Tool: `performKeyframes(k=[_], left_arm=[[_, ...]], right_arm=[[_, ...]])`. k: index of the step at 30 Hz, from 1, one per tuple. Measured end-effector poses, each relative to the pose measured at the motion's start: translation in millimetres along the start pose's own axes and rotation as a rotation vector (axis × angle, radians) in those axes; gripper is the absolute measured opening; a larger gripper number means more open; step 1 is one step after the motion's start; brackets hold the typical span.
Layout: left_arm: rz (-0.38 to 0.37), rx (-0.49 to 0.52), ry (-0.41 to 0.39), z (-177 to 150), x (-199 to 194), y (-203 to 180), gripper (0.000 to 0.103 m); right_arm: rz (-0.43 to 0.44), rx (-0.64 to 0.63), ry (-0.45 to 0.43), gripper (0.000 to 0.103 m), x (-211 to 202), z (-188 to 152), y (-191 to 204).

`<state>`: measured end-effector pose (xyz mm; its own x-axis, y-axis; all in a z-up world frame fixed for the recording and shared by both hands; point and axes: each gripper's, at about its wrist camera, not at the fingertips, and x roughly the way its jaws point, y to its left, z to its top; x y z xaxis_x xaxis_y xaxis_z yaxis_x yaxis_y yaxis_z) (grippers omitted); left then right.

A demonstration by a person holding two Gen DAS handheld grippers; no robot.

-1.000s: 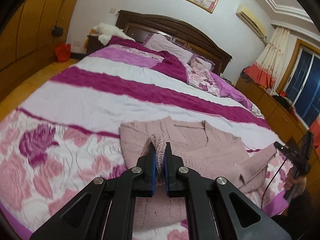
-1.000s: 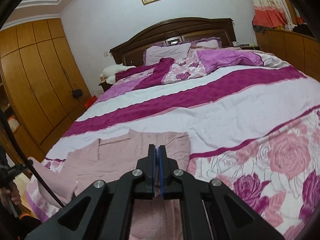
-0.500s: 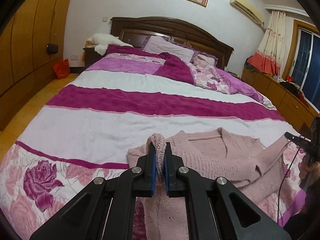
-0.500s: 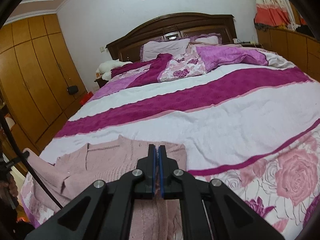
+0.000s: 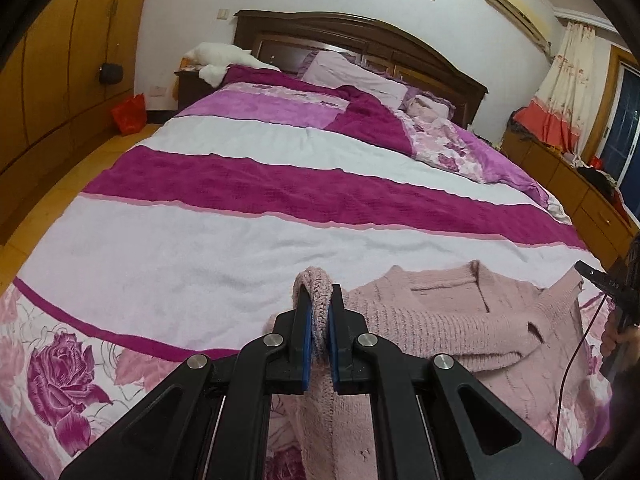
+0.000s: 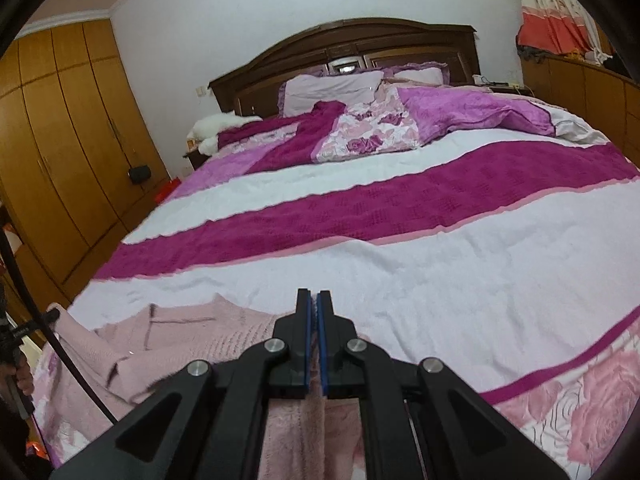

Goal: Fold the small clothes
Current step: 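Lift the hem with both grippers and fold it over toward the collar, then open both grippers and release the folded cardigan onto the bed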

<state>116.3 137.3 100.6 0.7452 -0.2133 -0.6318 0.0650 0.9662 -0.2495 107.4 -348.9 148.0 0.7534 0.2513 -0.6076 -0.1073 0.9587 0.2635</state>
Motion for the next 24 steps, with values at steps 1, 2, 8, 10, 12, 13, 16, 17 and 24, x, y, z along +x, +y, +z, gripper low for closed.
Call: performKeyframes(k=[1, 2, 8, 10, 12, 13, 16, 17, 24], left_arm=[[0.003, -0.001, 0.0, -0.2, 3.1, 1.4, 0.0], [0.004, -0.006, 0.002, -0.2, 5.8, 2.1, 0.0], [-0.018, -0.028, 0.006, 3.9, 31.4, 8.1, 0.0], [-0.014, -0.033, 0.015, 7.0, 42.4, 10.3, 0.0], [-0.015, -0.054, 0.028, 8.0, 53.6, 13.8, 0.0], [-0.013, -0.059, 0.033, 7.7, 57.1, 14.7, 0.0], [-0.002, -0.068, 0.049, 5.1, 65.4, 17.6, 0.0], [0.002, -0.067, 0.066, 4.6, 68.2, 18.3, 0.0], [0.063, -0.186, 0.159, -0.6, 76.7, 40.7, 0.008]], right_arm=[[-0.003, -0.005, 0.004, 0.003, 4.1, 0.5, -0.8], [-0.004, -0.007, 0.008, 0.003, 8.5, 1.6, -2.3], [-0.014, -0.032, -0.021, 0.003, 25.1, 8.7, -5.5], [-0.018, -0.036, -0.025, 0.003, 31.6, 10.2, -5.9], [-0.027, -0.043, -0.013, 0.003, 39.8, 10.3, -6.2], [-0.036, -0.051, -0.009, 0.003, 43.3, 9.6, -6.2], [-0.058, -0.058, 0.004, 0.003, 54.4, 8.1, -7.8], [-0.077, -0.059, 0.009, 0.003, 58.2, 7.6, -8.6], [-0.271, -0.073, 0.008, 0.058, 56.9, 9.0, -17.0]])
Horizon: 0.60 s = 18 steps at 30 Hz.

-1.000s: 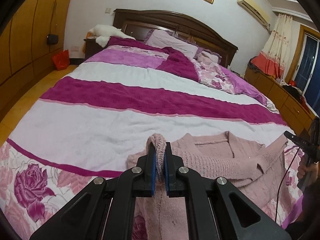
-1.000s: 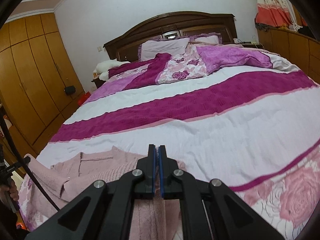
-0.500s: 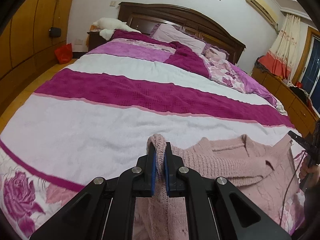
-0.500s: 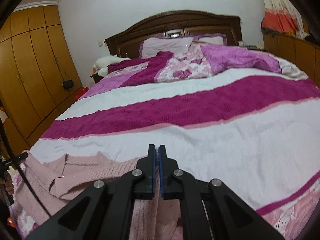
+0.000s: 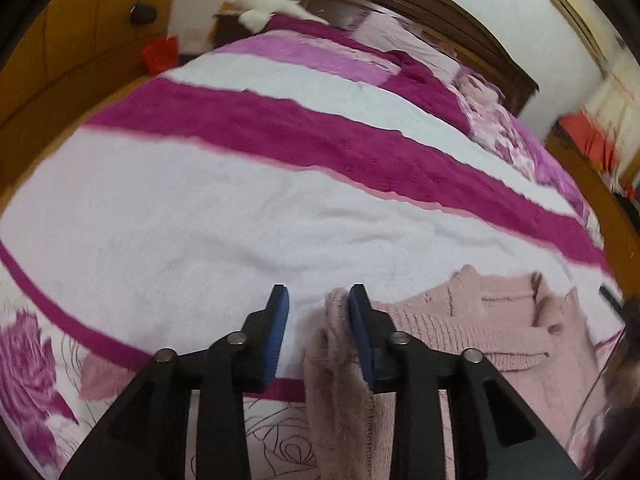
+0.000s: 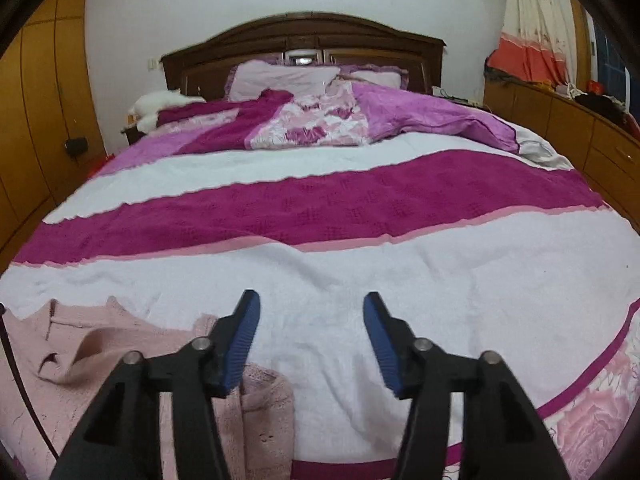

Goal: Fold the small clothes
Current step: 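Open both grippers and release the folded cardigan onto the bed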

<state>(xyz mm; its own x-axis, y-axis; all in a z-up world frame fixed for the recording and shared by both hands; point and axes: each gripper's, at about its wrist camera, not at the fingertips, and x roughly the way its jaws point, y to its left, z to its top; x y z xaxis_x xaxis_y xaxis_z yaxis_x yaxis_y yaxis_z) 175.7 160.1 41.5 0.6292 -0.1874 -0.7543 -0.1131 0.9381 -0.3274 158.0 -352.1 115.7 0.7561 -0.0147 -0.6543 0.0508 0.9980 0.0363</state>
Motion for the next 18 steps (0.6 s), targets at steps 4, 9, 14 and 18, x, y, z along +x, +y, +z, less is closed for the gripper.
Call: performKeyframes(k=[4, 9, 14, 18], left_arm=[[0.009, 0.001, -0.012, -3.1, -9.3, 1.1, 0.014], [0.022, 0.004, -0.027, -4.3, -25.5, -4.1, 0.014], [0.031, -0.015, 0.002, -12.6, -26.7, -4.4, 0.014], [0.006, -0.042, 0.032, -25.3, -27.6, -5.4, 0.014]], right_arm=[[-0.006, -0.047, 0.028, 0.059, -3.2, -5.7, 6.4], [0.036, -0.092, 0.074, 0.061, -4.9, -14.7, 19.9], [0.087, -0.125, 0.193, 0.078, 24.1, -26.5, 32.2], [0.124, -0.025, 0.254, 0.078, 43.0, -28.9, 23.2]])
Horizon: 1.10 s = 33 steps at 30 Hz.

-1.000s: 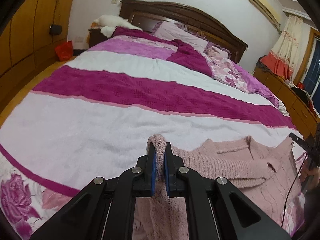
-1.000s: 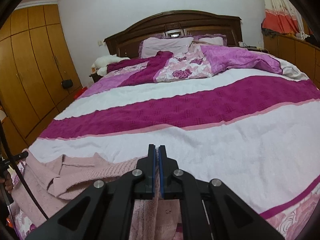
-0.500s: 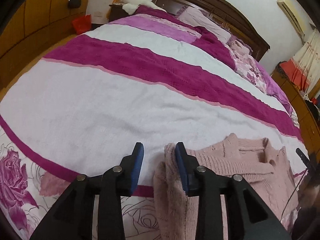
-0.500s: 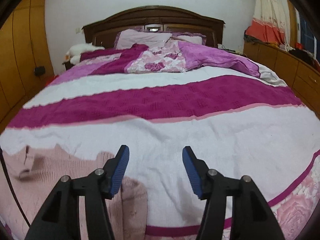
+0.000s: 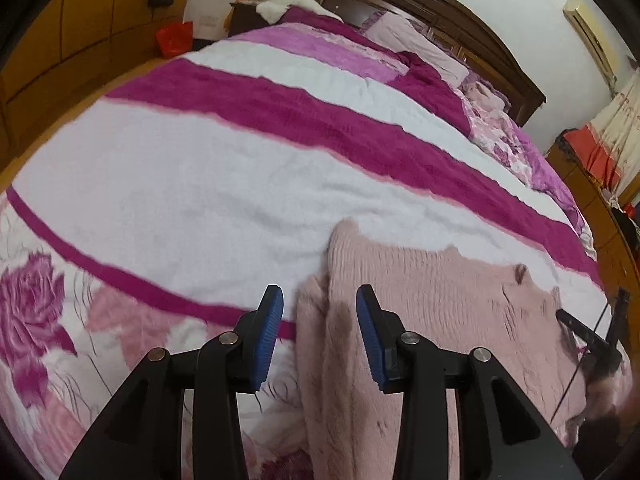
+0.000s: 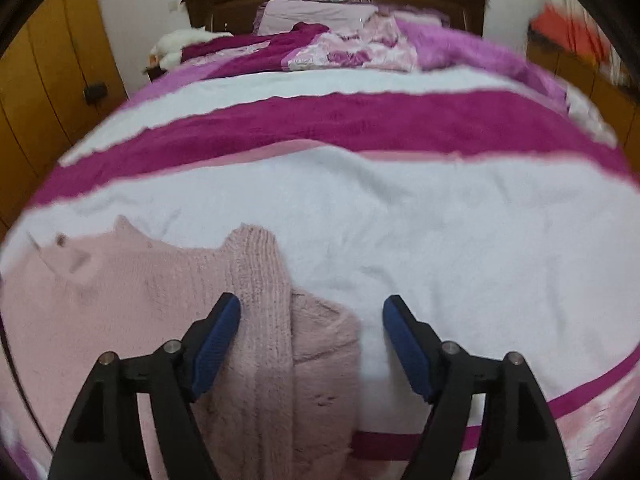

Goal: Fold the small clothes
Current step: 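Open both grippers and release the folded cardigan onto the bed, then grasp the folded cardigan edge with the left gripper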

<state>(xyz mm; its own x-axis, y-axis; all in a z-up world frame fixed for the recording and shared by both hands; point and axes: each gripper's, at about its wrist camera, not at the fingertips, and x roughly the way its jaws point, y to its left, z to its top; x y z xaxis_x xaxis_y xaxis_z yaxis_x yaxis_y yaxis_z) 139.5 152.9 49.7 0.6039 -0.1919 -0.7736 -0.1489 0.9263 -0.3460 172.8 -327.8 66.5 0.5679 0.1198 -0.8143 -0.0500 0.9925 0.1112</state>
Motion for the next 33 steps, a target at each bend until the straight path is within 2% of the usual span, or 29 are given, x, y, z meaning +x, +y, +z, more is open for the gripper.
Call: performKeyframes(k=[2, 7, 12, 19, 25, 29, 31, 33], left_arm=[[0.013, 0.034, 0.018, -4.1, 0.2, -5.7, 0.014], [0.064, 0.131, 0.07, -23.8, -0.1, -24.8, 0.014], [0.081, 0.208, 0.037, -35.7, -28.0, -48.5, 0.014], [0.002, 0.18, -0.005, -50.8, -75.2, -57.9, 0.014], [0.001, 0.141, -0.042, -67.6, -96.2, -51.5, 0.014], [-0.067, 0.03, -0.063, -78.6, -98.1, -39.9, 0.014], [-0.171, -0.137, -0.12, -93.0, -98.3, -16.4, 0.014], [-0.248, -0.303, -0.165, -114.8, -91.8, 8.8, 0.014]], right_arm=[[0.015, 0.008, -0.002, 0.078, 0.0, -1.4, -3.5], [-0.011, 0.023, 0.006, 0.078, -6.0, -6.1, -5.6], [-0.078, -0.009, -0.02, 0.078, -37.8, -8.5, 3.2], [-0.073, 0.002, -0.062, 0.078, -94.6, -24.9, 20.1], [-0.049, -0.05, -0.053, 0.078, -116.2, -49.6, 59.0], [-0.029, -0.067, -0.04, 0.078, -119.2, -64.8, 94.2], [0.0, -0.009, -0.043, 0.078, -119.4, -70.7, 106.2], [0.066, 0.097, -0.049, 0.078, -114.7, -82.1, 118.2]])
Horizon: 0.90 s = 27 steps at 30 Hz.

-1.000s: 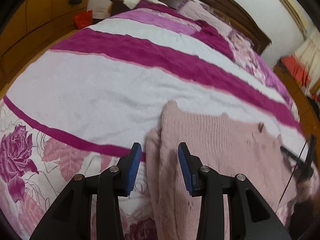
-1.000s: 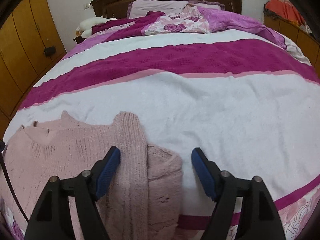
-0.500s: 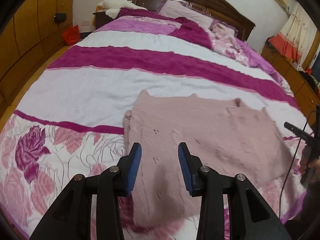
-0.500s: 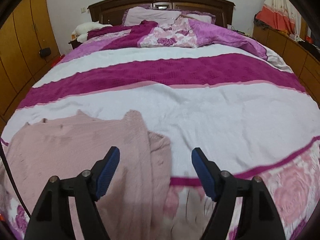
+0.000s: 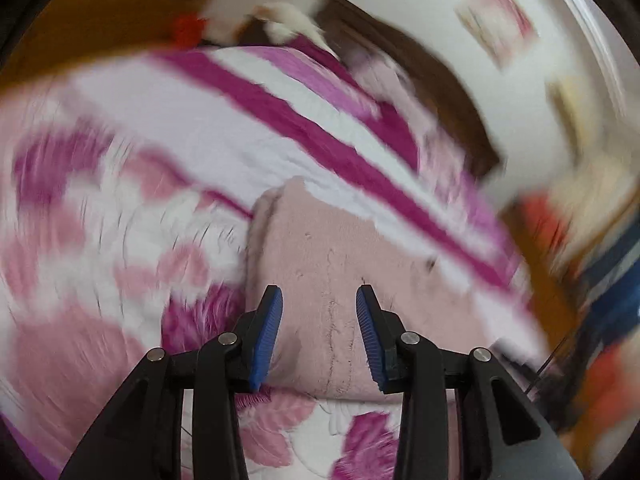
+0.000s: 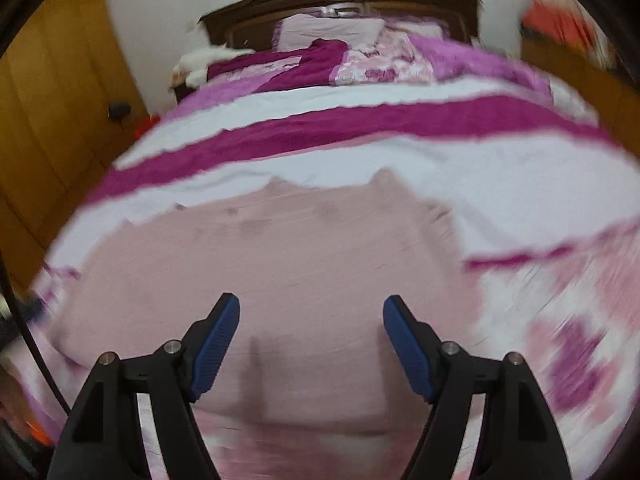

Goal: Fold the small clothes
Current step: 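Grasp the folded cardigan edge with the left gripper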

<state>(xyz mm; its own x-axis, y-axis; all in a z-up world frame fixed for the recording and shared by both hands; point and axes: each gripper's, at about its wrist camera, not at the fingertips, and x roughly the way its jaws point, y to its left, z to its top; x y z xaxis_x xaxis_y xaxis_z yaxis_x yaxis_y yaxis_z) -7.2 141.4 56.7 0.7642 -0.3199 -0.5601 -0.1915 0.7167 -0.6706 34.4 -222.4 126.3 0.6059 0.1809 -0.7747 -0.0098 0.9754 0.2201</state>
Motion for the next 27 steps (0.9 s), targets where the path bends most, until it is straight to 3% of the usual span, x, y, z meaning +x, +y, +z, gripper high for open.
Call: performKeyframes(k=[3, 5, 9, 11, 17, 18, 19, 25, 27], left_arm=[[0.008, -0.219, 0.052, -25.0, 14.8, 53.8, 0.014], [-0.063, -0.312, 0.043, -31.2, 17.4, 70.2, 0.014], [-0.212, -0.351, 0.048, -26.6, 25.2, 71.3, 0.014], [-0.227, -0.37, 0.062, -29.3, 31.2, 71.4, 0.016], [-0.333, -0.351, 0.079, -24.4, 53.1, 58.4, 0.026], [-0.333, -0.329, 0.103, -19.1, 61.9, 56.0, 0.019], [-0.304, -0.3, 0.108, -16.8, 63.6, 53.8, 0.0], [-0.228, -0.183, 0.08, -17.7, 55.6, 38.2, 0.0], [-0.214, -0.164, 0.087, -19.6, 52.7, 38.2, 0.0]], right_arm=[[0.107, 0.092, -0.004, 0.078, 19.5, -25.1, 21.3], [0.158, 0.088, -0.058, 0.078, 26.9, -38.4, 36.6], [0.166, -0.055, -0.08, 0.078, 38.4, -36.9, 70.7], [0.179, -0.091, -0.073, 0.078, 44.0, -37.9, 81.8], [0.155, -0.173, -0.044, 0.079, 55.7, -43.8, 96.8], [0.156, -0.175, -0.043, 0.079, 56.1, -43.5, 97.9], [0.156, -0.177, -0.043, 0.08, 56.9, -43.0, 98.3], [0.094, -0.266, -0.005, 0.08, 53.2, -44.5, 115.1], [0.128, -0.248, 0.031, 0.08, 46.8, -40.0, 120.2]])
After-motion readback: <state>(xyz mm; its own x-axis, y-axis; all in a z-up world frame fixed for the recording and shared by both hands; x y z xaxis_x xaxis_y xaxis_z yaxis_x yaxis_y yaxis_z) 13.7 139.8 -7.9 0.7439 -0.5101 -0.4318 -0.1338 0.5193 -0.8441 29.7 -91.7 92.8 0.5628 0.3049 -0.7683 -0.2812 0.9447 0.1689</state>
